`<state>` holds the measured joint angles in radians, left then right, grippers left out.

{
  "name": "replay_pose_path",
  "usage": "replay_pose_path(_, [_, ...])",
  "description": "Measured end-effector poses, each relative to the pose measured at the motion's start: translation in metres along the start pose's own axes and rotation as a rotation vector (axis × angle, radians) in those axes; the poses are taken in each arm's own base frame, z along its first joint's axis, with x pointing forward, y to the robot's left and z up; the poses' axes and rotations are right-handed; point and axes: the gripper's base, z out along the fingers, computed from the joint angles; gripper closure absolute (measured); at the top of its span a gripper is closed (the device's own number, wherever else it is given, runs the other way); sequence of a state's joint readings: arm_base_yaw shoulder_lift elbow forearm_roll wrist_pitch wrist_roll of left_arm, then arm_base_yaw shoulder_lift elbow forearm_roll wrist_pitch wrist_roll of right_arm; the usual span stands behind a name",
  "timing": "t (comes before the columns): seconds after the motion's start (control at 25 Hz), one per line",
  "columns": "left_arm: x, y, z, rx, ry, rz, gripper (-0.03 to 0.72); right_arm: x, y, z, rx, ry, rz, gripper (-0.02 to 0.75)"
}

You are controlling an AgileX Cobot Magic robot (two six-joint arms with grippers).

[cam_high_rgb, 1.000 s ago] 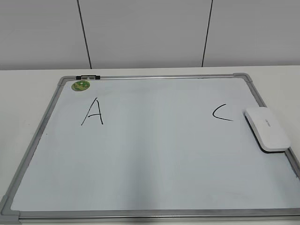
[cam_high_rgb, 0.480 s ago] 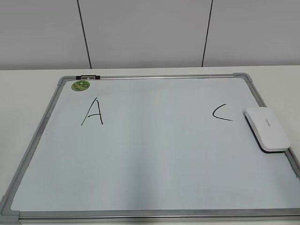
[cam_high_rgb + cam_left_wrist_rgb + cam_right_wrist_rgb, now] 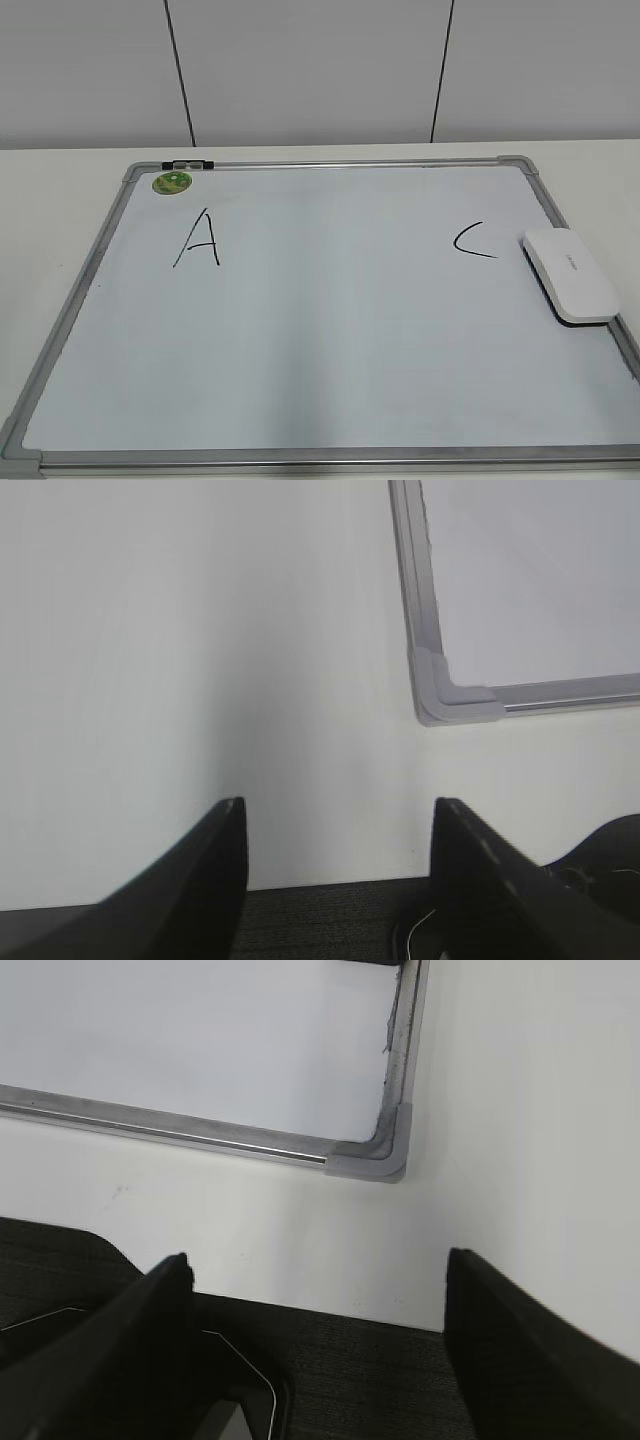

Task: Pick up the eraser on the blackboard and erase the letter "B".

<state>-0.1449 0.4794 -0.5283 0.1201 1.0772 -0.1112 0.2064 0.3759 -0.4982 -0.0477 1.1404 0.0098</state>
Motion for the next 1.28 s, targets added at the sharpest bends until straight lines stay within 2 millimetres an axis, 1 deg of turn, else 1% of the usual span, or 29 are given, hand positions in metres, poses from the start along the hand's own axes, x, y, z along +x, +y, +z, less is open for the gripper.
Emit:
replay_pose_path(0.6, [0.000,0.000,0.000,0.001,-0.003,-0.001,0.251,0.000,0.000,0.000,0.000,0.000,0.000,0.164])
replay_pose_path(0.76, [0.004,0.001,-0.007,0.007,-0.051,-0.002,0.251,0.000,0.000,0.000,0.000,0.000,0.000,0.164])
replay_pose_path(0.88, [0.009,0.002,-0.014,0.007,-0.100,-0.010,0.251,0.003,0.000,-0.003,0.000,-0.029,0.001,0.164])
replay_pose_path(1.12, [0.024,0.006,-0.032,-0.017,-0.248,-0.060,0.251,0.012,-0.002,-0.014,0.032,-0.114,0.041,0.163])
replay_pose_path(1.28, [0.034,0.007,-0.041,-0.045,-0.323,-0.097,0.251,0.019,-0.003,-0.021,0.071,-0.186,0.084,0.163])
